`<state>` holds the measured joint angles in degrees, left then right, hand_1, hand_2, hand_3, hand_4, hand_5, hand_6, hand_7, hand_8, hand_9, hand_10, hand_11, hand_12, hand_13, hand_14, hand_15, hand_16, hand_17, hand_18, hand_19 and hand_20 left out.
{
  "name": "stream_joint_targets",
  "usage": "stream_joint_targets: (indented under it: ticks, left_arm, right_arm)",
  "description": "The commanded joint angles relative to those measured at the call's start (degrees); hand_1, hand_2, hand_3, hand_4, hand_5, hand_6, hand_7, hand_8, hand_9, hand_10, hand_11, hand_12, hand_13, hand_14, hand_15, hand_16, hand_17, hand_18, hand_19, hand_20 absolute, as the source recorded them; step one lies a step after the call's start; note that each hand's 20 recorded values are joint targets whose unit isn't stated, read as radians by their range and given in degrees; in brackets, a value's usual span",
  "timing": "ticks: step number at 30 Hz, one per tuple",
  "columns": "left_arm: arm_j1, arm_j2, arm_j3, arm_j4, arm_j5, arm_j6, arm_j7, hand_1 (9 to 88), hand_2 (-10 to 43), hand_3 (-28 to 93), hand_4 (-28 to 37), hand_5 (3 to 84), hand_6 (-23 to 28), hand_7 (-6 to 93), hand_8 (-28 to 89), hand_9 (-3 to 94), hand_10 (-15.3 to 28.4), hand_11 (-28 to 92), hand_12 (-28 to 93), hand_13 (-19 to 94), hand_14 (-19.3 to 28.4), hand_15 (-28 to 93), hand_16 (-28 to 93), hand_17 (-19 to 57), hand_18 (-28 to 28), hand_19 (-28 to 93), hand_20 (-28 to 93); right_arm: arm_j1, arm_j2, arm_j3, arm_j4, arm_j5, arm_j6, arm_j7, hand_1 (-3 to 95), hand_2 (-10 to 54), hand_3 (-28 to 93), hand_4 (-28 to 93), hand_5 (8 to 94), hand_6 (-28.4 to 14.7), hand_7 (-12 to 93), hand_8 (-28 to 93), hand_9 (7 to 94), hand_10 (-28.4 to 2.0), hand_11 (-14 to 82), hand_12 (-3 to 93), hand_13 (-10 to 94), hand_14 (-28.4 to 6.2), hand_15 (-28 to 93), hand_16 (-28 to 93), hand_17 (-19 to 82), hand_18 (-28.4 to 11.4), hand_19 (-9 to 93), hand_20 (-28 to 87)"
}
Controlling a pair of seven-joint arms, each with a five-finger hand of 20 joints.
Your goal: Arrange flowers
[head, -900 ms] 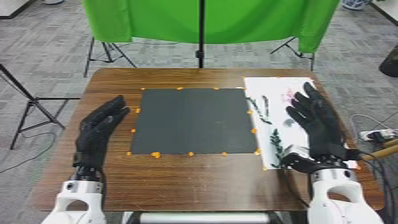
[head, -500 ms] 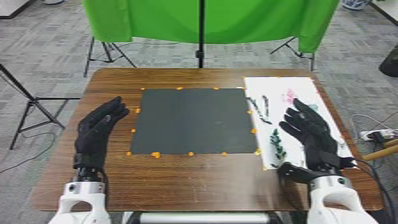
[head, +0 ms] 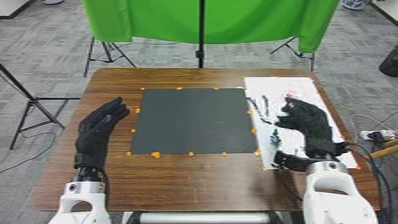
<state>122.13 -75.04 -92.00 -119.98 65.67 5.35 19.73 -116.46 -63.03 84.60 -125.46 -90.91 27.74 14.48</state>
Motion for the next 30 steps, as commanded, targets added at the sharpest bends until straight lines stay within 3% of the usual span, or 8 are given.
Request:
stream_joint_targets:
  ticks: [1,3,6,9,13,17,23,30]
  left_arm:
    - [0.63,-0.34,0.24,0.12,0.29,-0.23,-1.20,30.4,-6.9,64,-16.8,48.3,3.0,13.6,-5,44.0,12.4,15,15,34,16.6,25,4,6.2,15.0,12,27]
    - [0.59,-0.28,0.08,0.07,0.70,-0.52,-1.46,30.4,-6.9,64,-16.8,48.4,3.1,13.6,-5,44.0,12.3,15,15,34,16.6,25,4,6.2,15.0,12,27]
    - [1.02,-0.36,-0.39,-0.27,1.56,-0.70,-2.06,30.4,-6.9,64,-16.8,48.3,3.1,13.6,-5,43.9,12.3,15,15,34,16.5,25,4,6.1,15.0,12,27]
    - [1.20,-0.16,-0.41,-0.47,1.46,-0.41,-2.24,30.4,-6.9,64,-16.7,48.3,3.1,13.4,-5,43.8,12.3,15,15,34,16.4,25,4,5.9,15.0,12,27]
    - [0.81,-0.16,-0.42,-0.44,2.02,-1.26,-3.23,30.4,-7.0,64,-16.7,48.2,3.1,13.3,-5,43.5,12.2,15,15,33,16.4,24,4,5.8,14.9,12,27]
    - [0.70,-0.28,-0.65,-0.53,3.26,-2.63,-4.19,30.5,-7.0,64,-16.8,47.9,3.1,13.1,-4,43.2,12.2,15,15,33,16.4,24,4,5.6,14.9,11,27]
    - [0.73,-0.17,-0.63,-0.57,3.06,-2.81,-4.57,30.6,-6.9,64,-16.6,47.9,3.2,12.8,-4,43.1,12.1,15,15,33,16.4,24,5,5.4,14.9,11,27]
    - [0.72,-0.32,-0.80,-0.58,2.92,-3.33,-5.05,30.5,-6.7,63,-16.5,47.9,3.3,12.7,-4,43.2,12.1,15,15,33,16.4,23,5,5.2,14.9,11,27]
  right_arm:
    - [-1.13,7.57,-1.09,2.70,-48.75,0.54,7.73,41.6,-9.5,45,-28,53.7,-5.7,15,-7,56.9,-17.4,18.6,22.3,62,-14.1,32,22,36,-18.1,59,42]
    - [-1.12,10.42,-1.62,3.10,-51.28,-0.29,9.74,49.4,-9.5,30,-28,55.8,-5.5,14,-7,59.0,-17.2,19.9,22.5,64,-13.8,34,22,37,-18.1,61,42]
    - [-1.89,15.41,-1.72,2.85,-50.34,-5.18,11.06,62.5,-9.5,-3,-11,58.3,-5.4,15,-7,61.0,-17.5,21.8,23.3,65,-13.9,37,23,39,-18.4,63,44]
    - [-1.63,18.74,-2.11,3.50,-50.35,-8.80,11.99,65.9,-9.5,-12,-6,59.4,-5.4,15,-6,61.6,-17.7,22.4,23.8,66,-13.8,42,24,38,-19.3,66,46]
    - [-0.19,21.89,-3.76,4.22,-49.83,-12.37,13.61,69.3,-9.5,-25,7,61.1,-6.3,16,-5,62.2,-18.5,23.7,24.3,66,-13.9,47,25,39,-19.6,68,49]
    - [1.72,23.24,-6.27,5.51,-50.44,-15.06,15.68,69.9,-9.5,-27,9,62.4,-7.7,18,-4,63.7,-18.3,27.6,26.1,68,-12.3,50,26,41,-19.6,72,51]
    - [4.18,22.33,-9.14,6.58,-49.47,-19.12,18.76,66.3,-9.5,-21,6,67.0,-6.9,24,-5,68.3,-17.3,34.0,28.1,74,-9.9,51,28,46,-18.6,78,52]
    - [6.31,22.25,-12.27,7.68,-48.53,-22.43,19.59,63.1,-9.5,-22,15,74.7,-4.7,24,-5,77.8,-16.0,33.1,26.8,85,-7.1,48,29,57,-13.6,84,47]
